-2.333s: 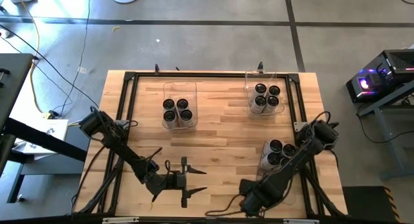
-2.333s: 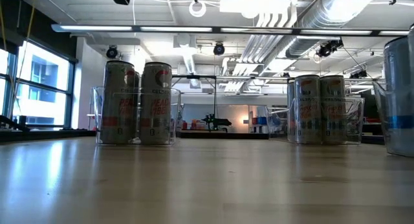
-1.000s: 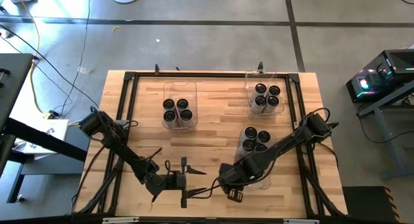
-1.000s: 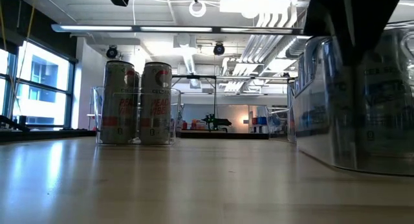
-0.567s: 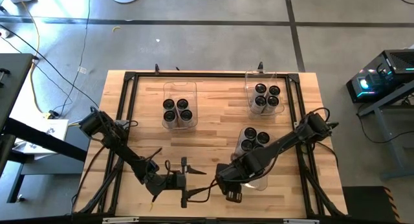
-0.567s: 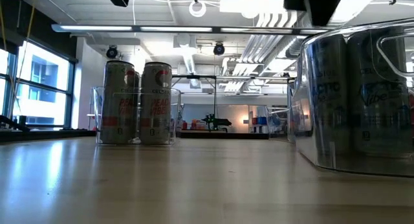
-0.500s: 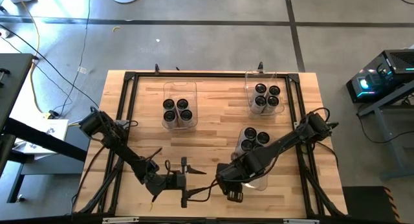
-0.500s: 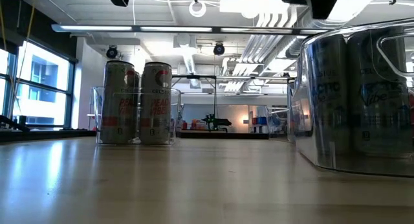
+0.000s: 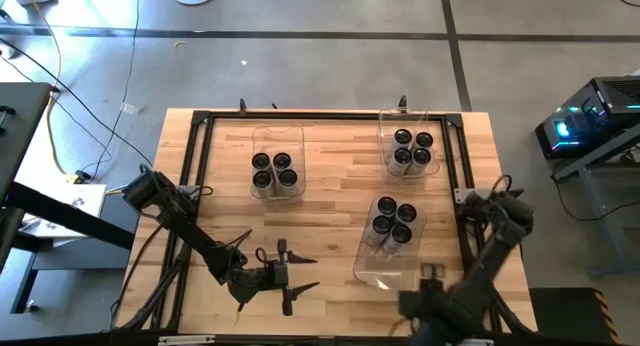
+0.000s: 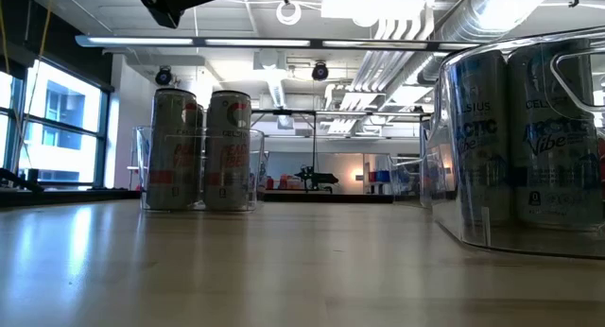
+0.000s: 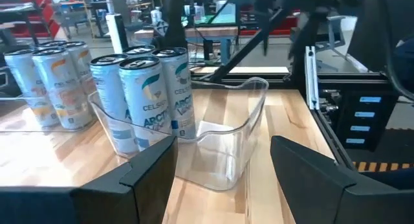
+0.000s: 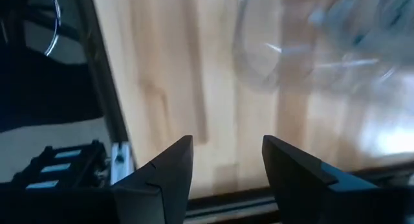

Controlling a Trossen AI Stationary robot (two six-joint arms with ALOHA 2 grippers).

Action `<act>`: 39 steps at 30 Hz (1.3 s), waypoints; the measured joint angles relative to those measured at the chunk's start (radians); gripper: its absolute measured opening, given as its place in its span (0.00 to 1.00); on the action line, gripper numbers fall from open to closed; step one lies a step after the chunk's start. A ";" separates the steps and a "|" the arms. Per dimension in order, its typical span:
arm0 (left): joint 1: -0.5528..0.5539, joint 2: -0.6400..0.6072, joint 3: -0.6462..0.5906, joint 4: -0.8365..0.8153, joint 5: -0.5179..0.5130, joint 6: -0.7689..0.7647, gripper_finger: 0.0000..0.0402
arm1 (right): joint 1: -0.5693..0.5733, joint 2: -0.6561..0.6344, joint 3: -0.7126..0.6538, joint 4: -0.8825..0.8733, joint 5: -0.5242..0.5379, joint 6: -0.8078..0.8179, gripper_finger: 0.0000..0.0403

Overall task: Sort soda cans
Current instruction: Move the bottom transparent bin between the two transparent bins

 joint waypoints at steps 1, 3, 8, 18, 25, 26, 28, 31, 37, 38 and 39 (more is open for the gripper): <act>0.002 0.000 0.000 0.000 -0.003 0.000 0.60 | 0.024 -0.006 -0.026 0.020 -0.008 0.032 0.44; 0.005 0.000 0.000 0.001 -0.003 -0.001 0.60 | 0.063 -0.023 -0.090 0.071 -0.016 0.103 0.43; 0.013 0.000 0.000 0.004 -0.006 -0.001 0.60 | 0.093 -0.055 -0.252 0.217 0.027 0.242 0.34; -0.042 0.000 0.201 -0.199 -0.171 0.225 0.60 | 0.008 -0.056 -0.437 0.467 0.082 0.194 0.16; -0.079 -0.003 0.325 -0.351 -0.208 0.264 0.60 | -0.079 -0.056 -0.437 0.579 0.186 0.051 0.10; -0.085 -0.003 0.330 -0.363 -0.208 0.264 0.60 | -0.093 -0.055 -0.437 0.598 0.199 0.026 0.09; -0.096 -0.003 0.331 -0.373 -0.208 0.264 0.60 | -0.127 -0.055 -0.437 0.628 0.225 -0.026 0.09; -0.110 -0.003 0.331 -0.380 -0.208 0.259 0.60 | -0.182 -0.055 -0.437 0.679 0.260 -0.101 0.09; -0.127 -0.003 0.331 -0.451 -0.223 0.184 0.60 | -0.298 -0.055 -0.437 0.840 0.324 -0.251 0.09; -0.127 -0.003 0.331 -0.470 -0.224 0.163 0.60 | -0.316 -0.055 -0.436 0.873 0.324 -0.275 0.09; -0.128 -0.003 0.331 -0.492 -0.224 0.136 0.60 | -0.333 -0.055 -0.437 0.901 0.324 -0.296 0.09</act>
